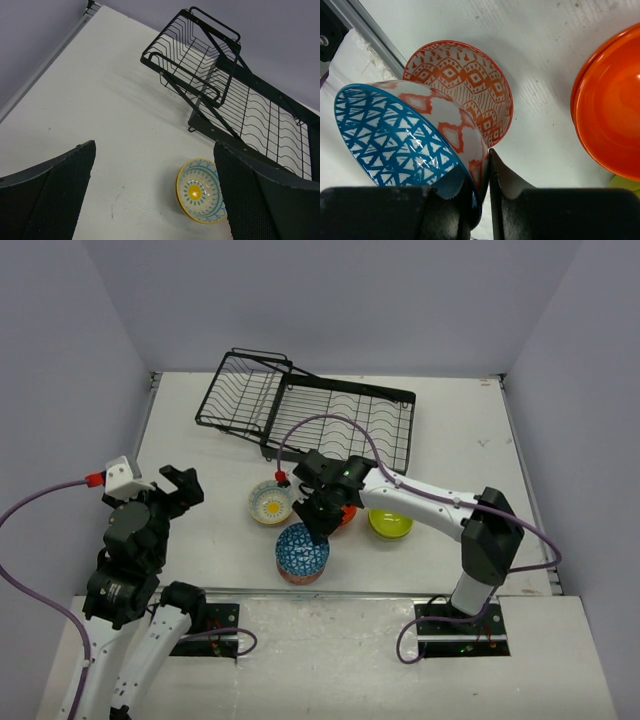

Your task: Unload the bowls from the dish rack

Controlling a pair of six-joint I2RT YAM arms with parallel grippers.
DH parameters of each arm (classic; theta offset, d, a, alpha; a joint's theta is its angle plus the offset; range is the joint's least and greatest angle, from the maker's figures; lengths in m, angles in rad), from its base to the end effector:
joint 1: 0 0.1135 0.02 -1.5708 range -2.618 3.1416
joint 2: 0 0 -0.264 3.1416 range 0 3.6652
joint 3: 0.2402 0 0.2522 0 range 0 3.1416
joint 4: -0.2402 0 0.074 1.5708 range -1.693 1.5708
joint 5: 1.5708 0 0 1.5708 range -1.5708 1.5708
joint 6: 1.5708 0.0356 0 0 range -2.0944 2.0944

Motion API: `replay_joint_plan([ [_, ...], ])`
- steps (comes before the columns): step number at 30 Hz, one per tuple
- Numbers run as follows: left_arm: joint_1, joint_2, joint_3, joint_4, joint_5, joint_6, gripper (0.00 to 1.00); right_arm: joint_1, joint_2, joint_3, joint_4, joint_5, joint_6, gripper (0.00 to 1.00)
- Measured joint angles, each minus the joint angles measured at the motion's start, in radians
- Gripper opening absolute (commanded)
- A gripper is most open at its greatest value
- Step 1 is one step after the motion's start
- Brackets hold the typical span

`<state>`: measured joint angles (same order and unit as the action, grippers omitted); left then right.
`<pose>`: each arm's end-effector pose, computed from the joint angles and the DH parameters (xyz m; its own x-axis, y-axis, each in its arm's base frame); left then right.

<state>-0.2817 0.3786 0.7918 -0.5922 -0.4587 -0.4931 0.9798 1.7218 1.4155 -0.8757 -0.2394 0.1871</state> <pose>0.0804 -0.0069 0.3455 -0.0705 -0.4214 -0.9041 -0.2301 0.8888 -0.3963 0.1894 0.2974 0.2574 -0.6660 -0.6682 -0.3316 -0.7459 0.6015 0.2861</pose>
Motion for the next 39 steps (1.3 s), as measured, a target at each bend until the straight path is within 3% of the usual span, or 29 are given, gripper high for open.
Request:
replay_joint_plan([
  [9,0.0,-0.005,-0.005,0.005,0.025,0.009,1.0,0.032,0.087,0.007,0.023,0.002,-0.005,0.0],
  [17,0.0,-0.005,-0.005,0.008,0.045,0.018,1.0,0.034,0.091,0.003,0.072,0.001,-0.005,0.15],
  [39,0.0,0.002,-0.005,0.01,0.064,0.026,1.0,0.084,0.091,-0.029,0.098,0.048,-0.016,0.32],
])
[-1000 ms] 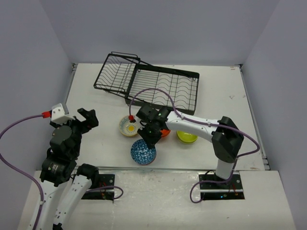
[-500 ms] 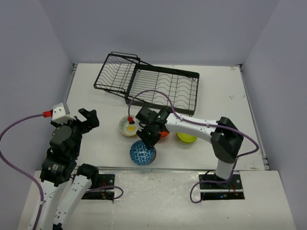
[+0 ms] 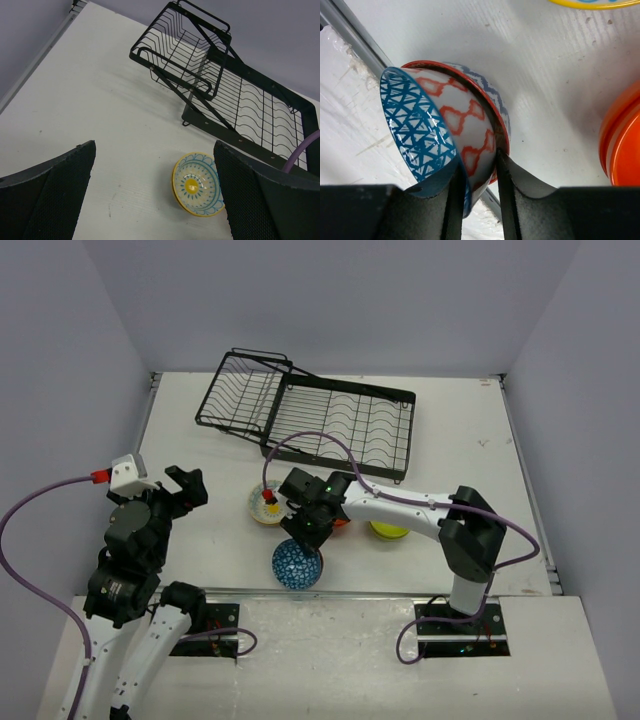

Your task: Unload the bowls from the dish rack

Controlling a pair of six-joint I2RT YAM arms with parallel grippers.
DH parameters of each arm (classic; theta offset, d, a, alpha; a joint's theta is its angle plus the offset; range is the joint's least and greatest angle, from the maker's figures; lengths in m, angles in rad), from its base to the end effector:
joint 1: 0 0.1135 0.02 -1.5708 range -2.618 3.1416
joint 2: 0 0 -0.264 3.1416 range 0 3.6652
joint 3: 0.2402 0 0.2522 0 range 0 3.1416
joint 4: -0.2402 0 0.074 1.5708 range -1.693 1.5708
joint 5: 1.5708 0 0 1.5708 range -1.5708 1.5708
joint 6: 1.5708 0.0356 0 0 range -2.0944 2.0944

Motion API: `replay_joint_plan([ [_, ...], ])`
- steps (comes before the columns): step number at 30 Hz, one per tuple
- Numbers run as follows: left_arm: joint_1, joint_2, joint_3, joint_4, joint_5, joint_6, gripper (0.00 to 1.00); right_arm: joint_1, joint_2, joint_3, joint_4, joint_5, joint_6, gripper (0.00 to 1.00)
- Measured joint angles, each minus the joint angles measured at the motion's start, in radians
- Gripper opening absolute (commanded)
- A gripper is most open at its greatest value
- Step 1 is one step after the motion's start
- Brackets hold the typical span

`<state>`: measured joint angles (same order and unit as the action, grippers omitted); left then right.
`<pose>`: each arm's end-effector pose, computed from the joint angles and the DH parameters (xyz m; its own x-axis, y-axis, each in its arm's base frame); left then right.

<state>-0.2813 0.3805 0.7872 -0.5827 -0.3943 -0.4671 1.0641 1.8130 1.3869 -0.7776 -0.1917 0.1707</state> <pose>0.0819 -0.0094 0.3448 -0.1020 -0.4033 -0.9094 -0.1713 0.9076 -0.3833 0.1738 0.3270 0.2215 -0.5978 -0.7335 -0.3235 -0.8016 0.5492 0.2362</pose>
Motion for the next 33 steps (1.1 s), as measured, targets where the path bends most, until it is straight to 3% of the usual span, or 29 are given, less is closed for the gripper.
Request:
replay_joint_plan([
  [4,0.0,0.0,0.0,0.003,0.003,0.0,1.0,0.001,0.0,0.0,0.001,0.026,-0.003,0.39],
  [12,0.0,0.002,0.0,0.013,0.009,0.0,1.0,0.001,0.0,0.0,0.0,0.066,-0.008,0.42],
  [17,0.0,0.002,0.0,0.014,0.01,0.0,1.0,0.002,-0.004,0.0,-0.002,0.097,-0.006,0.56],
  [22,0.0,0.002,0.0,0.014,0.014,0.0,1.0,0.002,-0.031,0.0,-0.009,0.131,-0.007,0.56],
  [25,0.0,0.001,0.0,0.014,0.014,0.0,1.0,0.002,-0.057,0.0,-0.012,0.15,-0.007,0.47],
  [27,0.0,0.001,0.0,0.014,0.014,0.0,1.0,0.001,-0.08,-0.002,-0.013,0.156,-0.006,0.33],
  [33,0.0,0.001,0.0,0.014,0.014,0.0,1.0,-0.004,-0.122,-0.038,-0.005,0.156,0.005,0.21],
])
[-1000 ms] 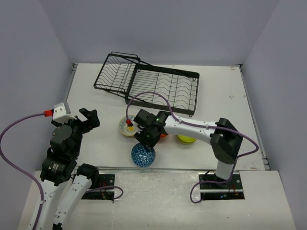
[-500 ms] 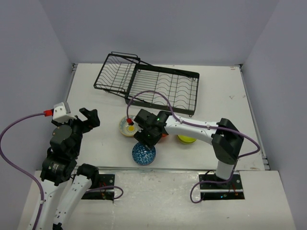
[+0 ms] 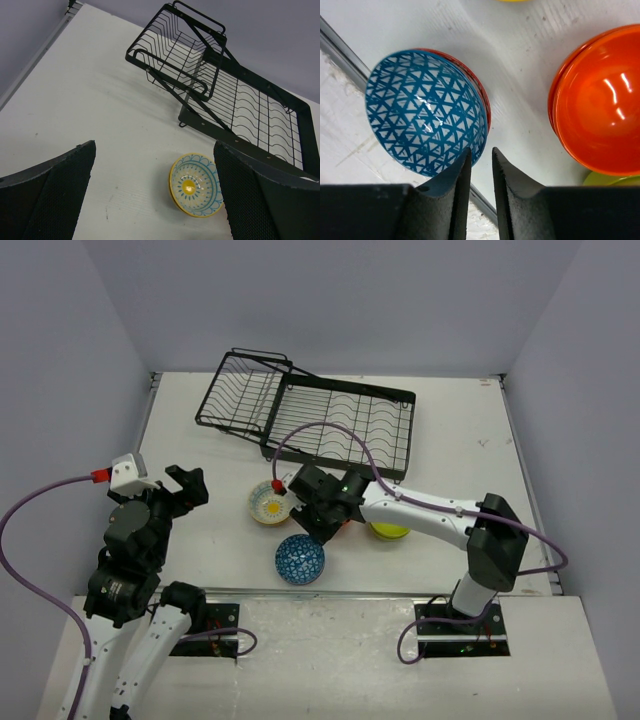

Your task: Unload the bowls from the dish rack

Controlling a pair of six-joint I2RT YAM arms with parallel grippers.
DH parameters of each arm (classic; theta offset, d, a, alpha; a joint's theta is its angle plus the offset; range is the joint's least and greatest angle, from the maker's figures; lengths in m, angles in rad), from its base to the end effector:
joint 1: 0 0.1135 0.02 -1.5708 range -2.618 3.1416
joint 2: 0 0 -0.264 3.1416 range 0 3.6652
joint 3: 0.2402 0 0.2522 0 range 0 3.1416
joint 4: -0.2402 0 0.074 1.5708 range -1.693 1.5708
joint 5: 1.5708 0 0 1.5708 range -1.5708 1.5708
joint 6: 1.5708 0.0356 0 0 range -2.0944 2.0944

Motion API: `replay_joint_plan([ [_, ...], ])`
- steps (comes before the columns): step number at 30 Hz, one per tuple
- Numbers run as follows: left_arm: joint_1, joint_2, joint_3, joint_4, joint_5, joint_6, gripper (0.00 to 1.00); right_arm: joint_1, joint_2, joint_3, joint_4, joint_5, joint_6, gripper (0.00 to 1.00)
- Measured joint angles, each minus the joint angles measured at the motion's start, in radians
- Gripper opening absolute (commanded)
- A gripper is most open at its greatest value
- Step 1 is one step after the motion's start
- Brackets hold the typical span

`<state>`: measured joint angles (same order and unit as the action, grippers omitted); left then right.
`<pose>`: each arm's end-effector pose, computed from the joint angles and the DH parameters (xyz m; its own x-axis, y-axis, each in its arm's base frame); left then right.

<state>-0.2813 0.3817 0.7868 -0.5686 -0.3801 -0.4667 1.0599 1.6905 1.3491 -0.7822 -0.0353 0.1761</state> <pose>0.0826 -0.0101 0.3461 -0.0974 -0.4068 -0.9083 -0.1542 0.9078 -0.3900 0.1700 0.3058 0.2513 -0.5881 -0.6911 -0.4202 -0.7884 0.6058 0.1071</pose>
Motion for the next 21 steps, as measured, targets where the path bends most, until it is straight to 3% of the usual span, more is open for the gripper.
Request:
replay_joint_plan([
  [5,0.0,0.0,0.0,0.0,0.001,0.0,1.0,-0.001,0.005,-0.049,0.01,-0.004,0.005,0.15],
  [11,0.0,0.0,0.0,0.001,0.003,0.0,1.0,-0.001,0.011,-0.061,0.033,-0.011,0.014,0.14],
  [16,0.0,0.0,0.0,0.002,0.002,0.0,1.0,-0.001,-0.018,-0.078,0.048,-0.004,0.026,0.22],
  [20,0.0,0.001,0.0,0.0,-0.028,-0.003,1.0,-0.004,-0.15,-0.114,0.056,0.018,0.044,0.32],
  [21,0.0,0.003,0.0,-0.002,-0.044,-0.004,1.0,-0.007,-0.198,-0.127,0.063,0.033,0.05,0.49],
])
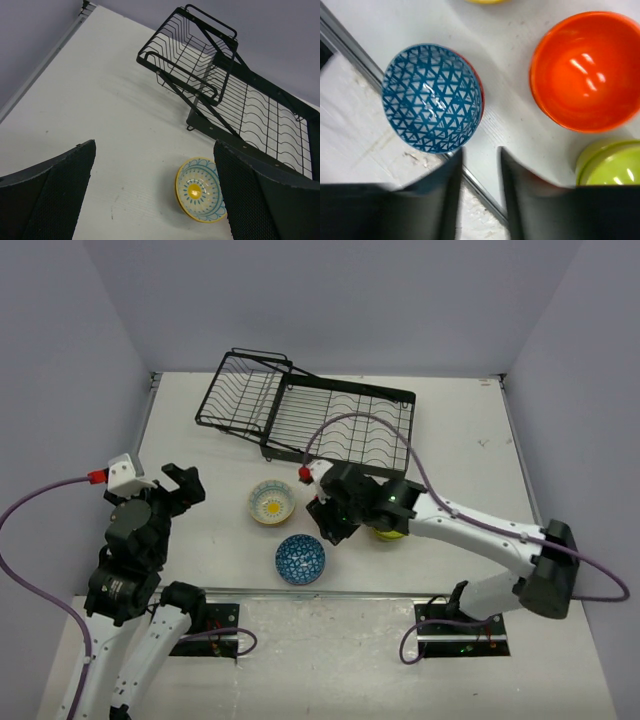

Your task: Unload the bowls from the dish rack

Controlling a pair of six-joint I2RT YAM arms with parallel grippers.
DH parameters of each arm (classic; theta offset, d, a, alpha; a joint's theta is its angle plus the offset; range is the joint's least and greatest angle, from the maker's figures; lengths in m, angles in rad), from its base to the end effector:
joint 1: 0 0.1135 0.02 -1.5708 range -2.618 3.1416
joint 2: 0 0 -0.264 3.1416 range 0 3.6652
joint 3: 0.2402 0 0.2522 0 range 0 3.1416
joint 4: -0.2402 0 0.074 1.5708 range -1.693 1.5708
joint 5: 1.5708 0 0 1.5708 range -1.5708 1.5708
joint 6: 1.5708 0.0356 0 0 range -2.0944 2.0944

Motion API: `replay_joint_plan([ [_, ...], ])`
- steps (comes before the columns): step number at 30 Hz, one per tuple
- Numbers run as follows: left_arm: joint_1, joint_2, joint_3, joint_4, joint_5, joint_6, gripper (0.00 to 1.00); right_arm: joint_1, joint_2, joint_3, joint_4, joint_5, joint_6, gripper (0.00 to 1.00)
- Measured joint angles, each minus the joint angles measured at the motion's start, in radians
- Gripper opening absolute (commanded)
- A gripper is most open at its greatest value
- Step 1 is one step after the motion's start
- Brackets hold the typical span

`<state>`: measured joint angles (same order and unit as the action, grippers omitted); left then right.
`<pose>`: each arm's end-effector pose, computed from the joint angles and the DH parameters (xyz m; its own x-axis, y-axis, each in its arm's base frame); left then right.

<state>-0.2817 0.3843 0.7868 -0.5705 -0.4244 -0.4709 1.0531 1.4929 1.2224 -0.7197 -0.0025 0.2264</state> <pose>0.0829 -0.0087 0.3458 -0.0811 -0.4069 -0.9099 -0.1946 0.9018 -0.3859 0.1542 0.2709 0.2774 -0.5984 -0.5972 -0.5341 -0.7546 0.6442 0.1252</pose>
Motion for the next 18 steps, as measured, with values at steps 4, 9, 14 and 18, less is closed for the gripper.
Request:
replay_joint_plan([
  [4,0.002,0.038,0.001,-0.01,-0.06,-0.011,1.0,-0.055,-0.27,-0.08,0.039,0.121,0.055,0.84],
  [9,0.062,0.14,0.006,-0.034,-0.085,-0.016,1.0,-0.294,-0.647,-0.237,0.098,0.264,0.11,0.99],
  [14,0.113,0.161,0.007,-0.049,-0.087,-0.006,1.0,-0.446,-0.929,-0.296,0.045,0.454,0.147,0.99],
  [18,0.113,0.158,0.026,-0.056,-0.081,0.022,1.0,-0.455,-1.039,-0.251,-0.083,0.55,0.188,0.99],
])
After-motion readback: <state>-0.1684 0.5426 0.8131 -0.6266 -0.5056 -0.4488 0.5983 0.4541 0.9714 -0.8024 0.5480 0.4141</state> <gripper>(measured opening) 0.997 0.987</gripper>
